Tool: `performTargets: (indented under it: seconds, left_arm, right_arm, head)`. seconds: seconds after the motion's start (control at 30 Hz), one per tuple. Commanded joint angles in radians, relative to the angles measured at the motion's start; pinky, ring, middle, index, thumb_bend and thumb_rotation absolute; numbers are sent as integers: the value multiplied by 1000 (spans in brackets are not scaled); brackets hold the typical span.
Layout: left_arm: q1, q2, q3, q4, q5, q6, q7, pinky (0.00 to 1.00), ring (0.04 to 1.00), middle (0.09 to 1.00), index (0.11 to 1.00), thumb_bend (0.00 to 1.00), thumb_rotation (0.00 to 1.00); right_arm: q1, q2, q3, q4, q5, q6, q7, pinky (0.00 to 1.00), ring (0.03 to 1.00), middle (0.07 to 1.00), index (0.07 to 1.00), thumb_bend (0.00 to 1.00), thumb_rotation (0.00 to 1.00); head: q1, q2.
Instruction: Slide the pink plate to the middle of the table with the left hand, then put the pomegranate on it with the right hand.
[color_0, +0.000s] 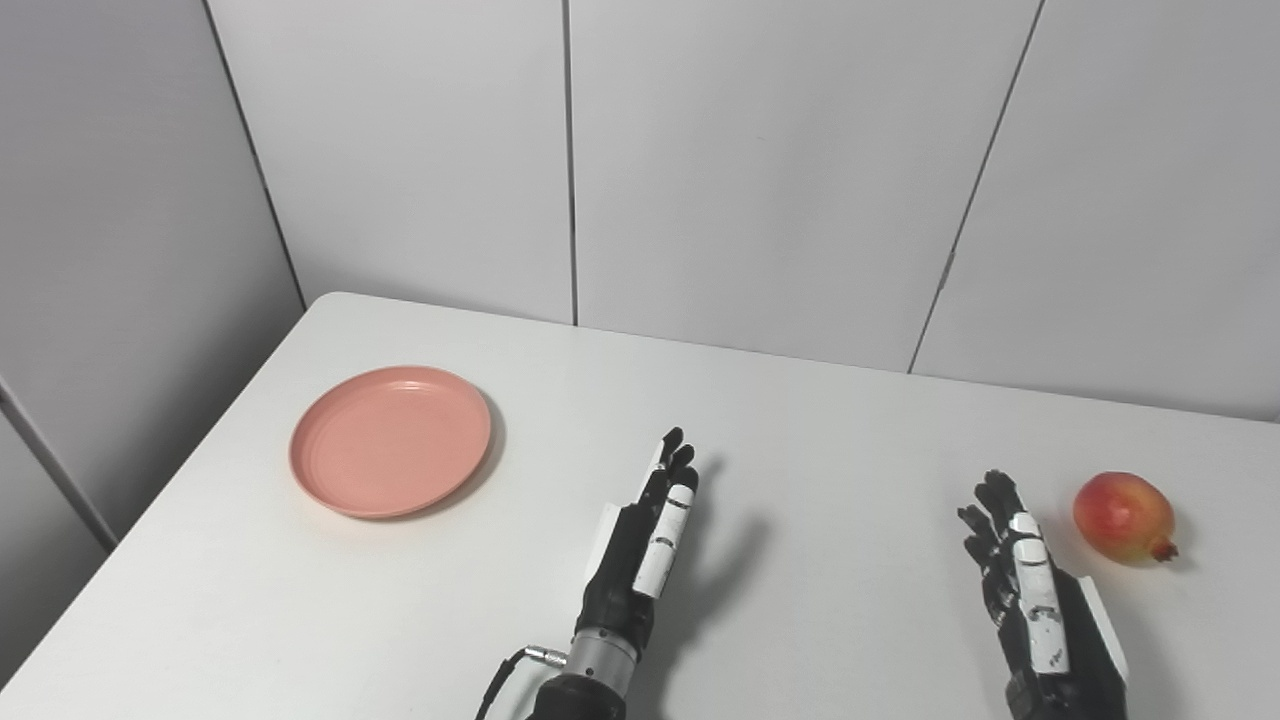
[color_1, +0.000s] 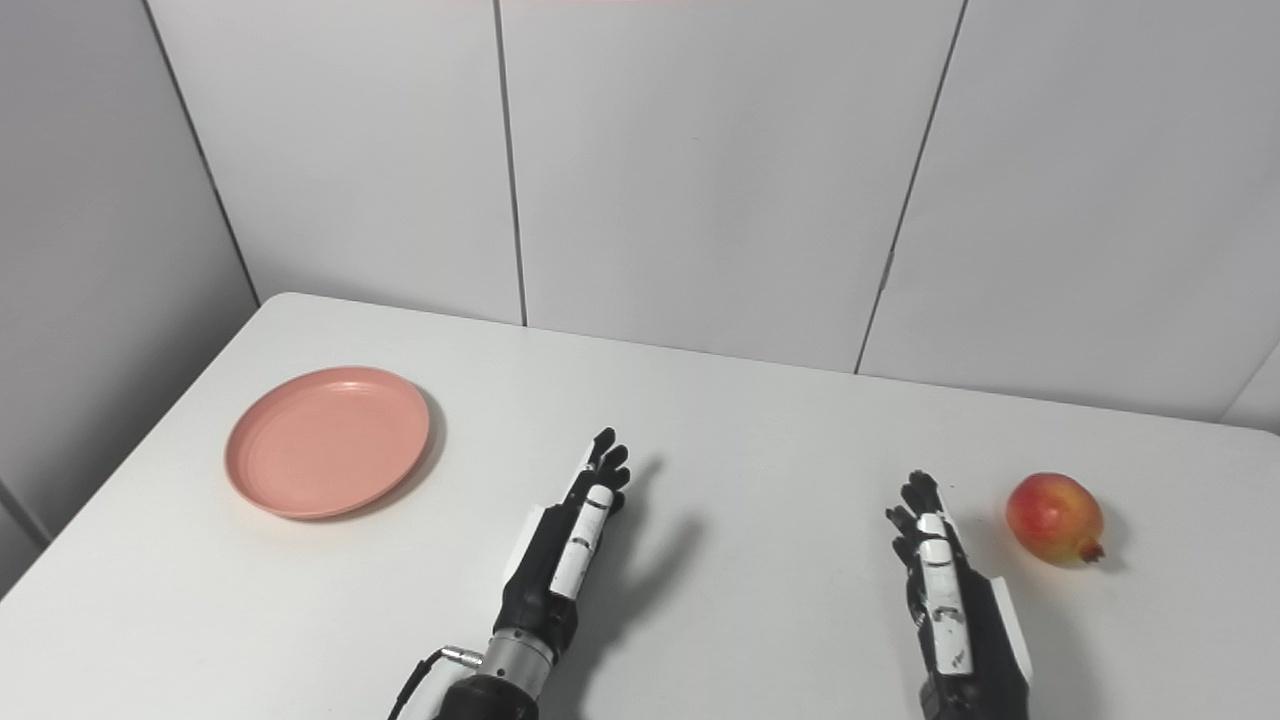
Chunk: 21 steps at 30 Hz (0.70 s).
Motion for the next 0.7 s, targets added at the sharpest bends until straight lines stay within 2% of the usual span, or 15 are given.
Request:
performTargets:
  seconds: [0.0, 0.67]
  left_arm:
    - [-29, -32, -17, 0, 14, -12, 10, 967, 974, 984, 979, 429, 1000]
    - [-34, -35, -21, 7, 11, -4, 12, 976, 980, 993, 990, 406, 1000]
  right_arm:
    - [-15, -9, -12, -17, 30, -66, 22, 1000, 975, 984, 970, 261, 1000]
    - [-11, -4, -12, -17, 18, -62, 21, 1000, 970, 975, 969, 221, 1000]
  head:
    - [7, -2]
    - [19, -6]
